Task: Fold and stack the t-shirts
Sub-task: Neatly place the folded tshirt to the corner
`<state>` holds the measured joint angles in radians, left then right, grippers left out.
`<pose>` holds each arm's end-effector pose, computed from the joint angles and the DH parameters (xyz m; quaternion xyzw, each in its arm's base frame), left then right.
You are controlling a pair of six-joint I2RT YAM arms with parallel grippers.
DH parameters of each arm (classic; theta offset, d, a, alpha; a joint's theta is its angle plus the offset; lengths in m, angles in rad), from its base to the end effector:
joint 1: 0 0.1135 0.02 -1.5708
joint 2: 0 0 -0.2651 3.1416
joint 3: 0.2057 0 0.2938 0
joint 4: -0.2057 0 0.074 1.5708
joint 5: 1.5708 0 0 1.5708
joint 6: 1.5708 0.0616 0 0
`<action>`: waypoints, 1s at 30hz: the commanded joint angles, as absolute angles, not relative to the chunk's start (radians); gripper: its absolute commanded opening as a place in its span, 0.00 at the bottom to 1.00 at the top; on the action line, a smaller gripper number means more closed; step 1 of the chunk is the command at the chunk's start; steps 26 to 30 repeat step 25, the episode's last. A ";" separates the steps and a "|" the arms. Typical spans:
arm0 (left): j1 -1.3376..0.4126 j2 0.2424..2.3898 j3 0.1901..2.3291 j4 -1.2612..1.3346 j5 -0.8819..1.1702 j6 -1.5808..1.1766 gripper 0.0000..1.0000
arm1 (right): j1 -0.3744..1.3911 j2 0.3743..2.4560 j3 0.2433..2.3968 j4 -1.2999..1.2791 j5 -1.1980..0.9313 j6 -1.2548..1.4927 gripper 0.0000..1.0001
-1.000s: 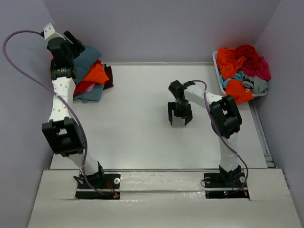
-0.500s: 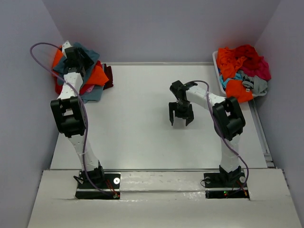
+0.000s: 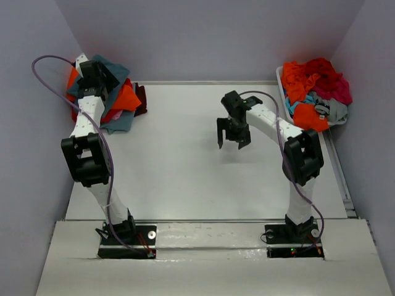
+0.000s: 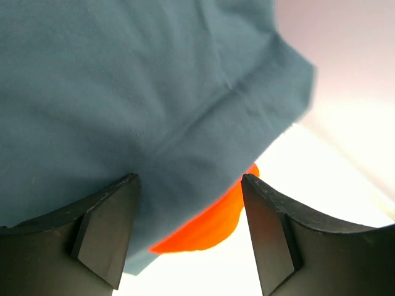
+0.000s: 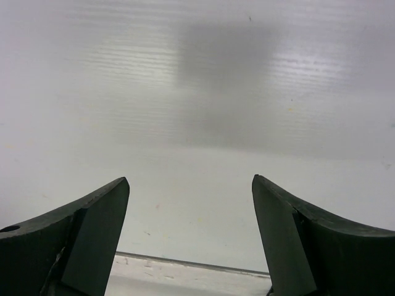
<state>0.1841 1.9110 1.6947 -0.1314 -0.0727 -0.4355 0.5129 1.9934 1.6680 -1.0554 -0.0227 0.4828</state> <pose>0.5198 0.1013 0.3141 -0.2693 0.7729 -0.0424 0.5730 0.3880 0.2201 0.1870 -0.0161 0.9953 0.0552 0.0779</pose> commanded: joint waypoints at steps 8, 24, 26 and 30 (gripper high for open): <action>-0.018 1.692 1.792 -0.268 -0.080 -0.331 0.79 | 0.523 1.793 1.729 -1.003 0.038 0.474 0.93; -0.343 1.540 1.477 -0.318 -0.060 -0.365 0.79 | 0.390 1.629 1.569 -0.778 -0.026 0.477 1.00; -0.344 1.539 1.476 -0.327 -0.064 -0.364 0.79 | 0.379 1.629 1.577 -0.770 -0.014 0.476 1.00; -0.344 1.539 1.476 -0.327 -0.064 -0.364 0.79 | 0.379 1.629 1.577 -0.770 -0.014 0.476 1.00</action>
